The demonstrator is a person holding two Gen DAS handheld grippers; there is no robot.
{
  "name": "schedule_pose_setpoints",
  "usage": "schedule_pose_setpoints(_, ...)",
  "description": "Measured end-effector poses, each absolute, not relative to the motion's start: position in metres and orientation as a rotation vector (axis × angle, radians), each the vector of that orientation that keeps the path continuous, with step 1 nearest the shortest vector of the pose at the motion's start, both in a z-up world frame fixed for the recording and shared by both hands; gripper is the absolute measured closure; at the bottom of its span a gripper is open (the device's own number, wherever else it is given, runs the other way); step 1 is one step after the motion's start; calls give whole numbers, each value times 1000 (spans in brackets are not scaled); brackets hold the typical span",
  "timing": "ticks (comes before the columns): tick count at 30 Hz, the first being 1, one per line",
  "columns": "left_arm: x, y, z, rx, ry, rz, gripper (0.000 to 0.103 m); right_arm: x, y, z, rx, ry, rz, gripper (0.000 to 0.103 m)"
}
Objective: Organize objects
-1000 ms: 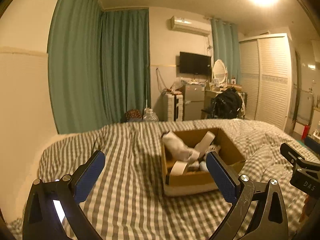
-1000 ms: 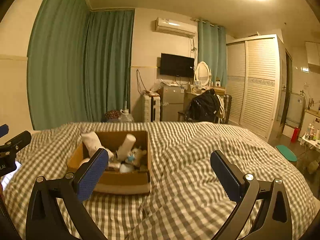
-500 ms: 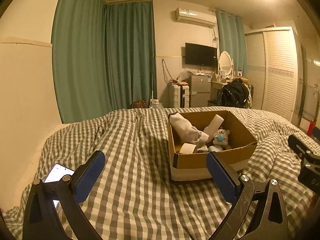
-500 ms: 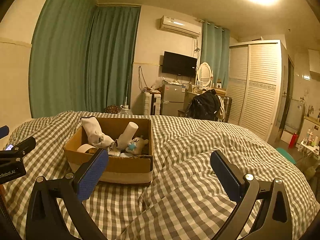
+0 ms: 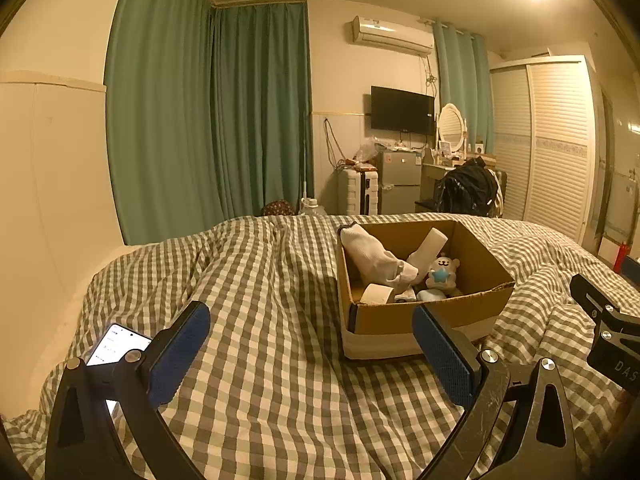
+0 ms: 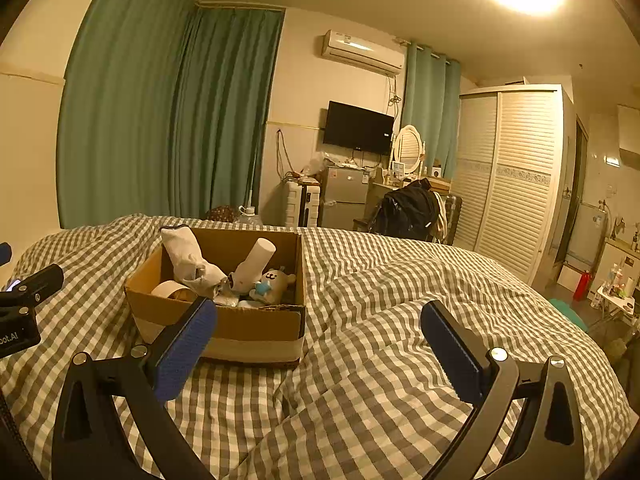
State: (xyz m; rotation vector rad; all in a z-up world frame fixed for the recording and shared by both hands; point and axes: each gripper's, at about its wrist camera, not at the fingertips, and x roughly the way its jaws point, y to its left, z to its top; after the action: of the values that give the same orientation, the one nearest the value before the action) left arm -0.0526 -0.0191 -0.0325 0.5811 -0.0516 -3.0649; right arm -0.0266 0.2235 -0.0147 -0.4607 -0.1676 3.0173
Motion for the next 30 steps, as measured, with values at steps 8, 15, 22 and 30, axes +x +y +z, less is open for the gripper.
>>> schedule_pose_setpoints(8,-52,-19,-33,585,-57,-3066,0,-28,221,-17,-476,-181,3016,1)
schedule_pose_setpoints(15,-51,-18,-34,575,-67,-3065,0,-29,219,-19,-483,-185,3013,1)
schedule_pose_setpoints(22,-51,-22,-34,578,-60,-3053,0,-29,219,-20,-489,-187,3013,1)
schedule_pose_setpoints(30,-51,-22,-33,579,-67,-3058,0,-29,217,-21,-488,-175,3010,1)
